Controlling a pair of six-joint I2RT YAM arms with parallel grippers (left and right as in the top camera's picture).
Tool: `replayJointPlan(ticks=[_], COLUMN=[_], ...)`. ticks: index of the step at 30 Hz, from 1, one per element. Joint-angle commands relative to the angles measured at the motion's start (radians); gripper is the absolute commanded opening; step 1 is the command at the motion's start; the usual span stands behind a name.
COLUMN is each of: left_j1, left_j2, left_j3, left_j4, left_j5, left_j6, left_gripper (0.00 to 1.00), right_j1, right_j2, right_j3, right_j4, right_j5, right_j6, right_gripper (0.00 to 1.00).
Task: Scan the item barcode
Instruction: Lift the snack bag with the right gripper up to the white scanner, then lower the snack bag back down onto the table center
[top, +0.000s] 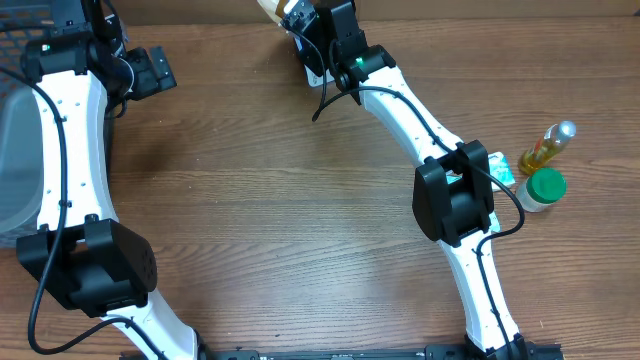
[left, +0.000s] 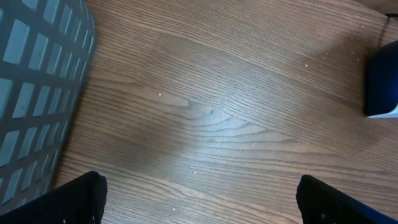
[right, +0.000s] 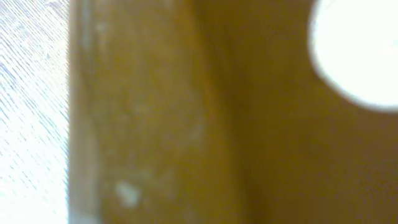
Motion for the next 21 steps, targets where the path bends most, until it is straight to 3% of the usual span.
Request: replayJointPlan(ticks=[1,7,14,21], left_j1=[-0.007,-0.007,-0.007,-0.007], left_j2=[-0.003,-0.003,-0.003,-0.003], left_j3=[0.015,0.015,0.015,0.015], left_j4=[0.002,0.003,0.003,0.003], left_j5=[-0.007,-0.007,-0.007,-0.007], left_j6=[-0.01,-0.01,-0.01,-0.01], left_gripper=[1.0,1.0,1.0,1.0], right_j1=[0.006,0.002,-0.023,-0.064], right_j2=[0.016,0.005,-0.133,-0.285], right_j3=[0.0,0.011,0.023,0.023], right_j4=[-0.026,-0.011,0.042,-0.177], right_j5=[-0.037,-0.036,-0.036,-0.132], right_j6=[0.024,0.031,0.235,0.439], right_gripper=[0.04,0.04,0.04,0.04])
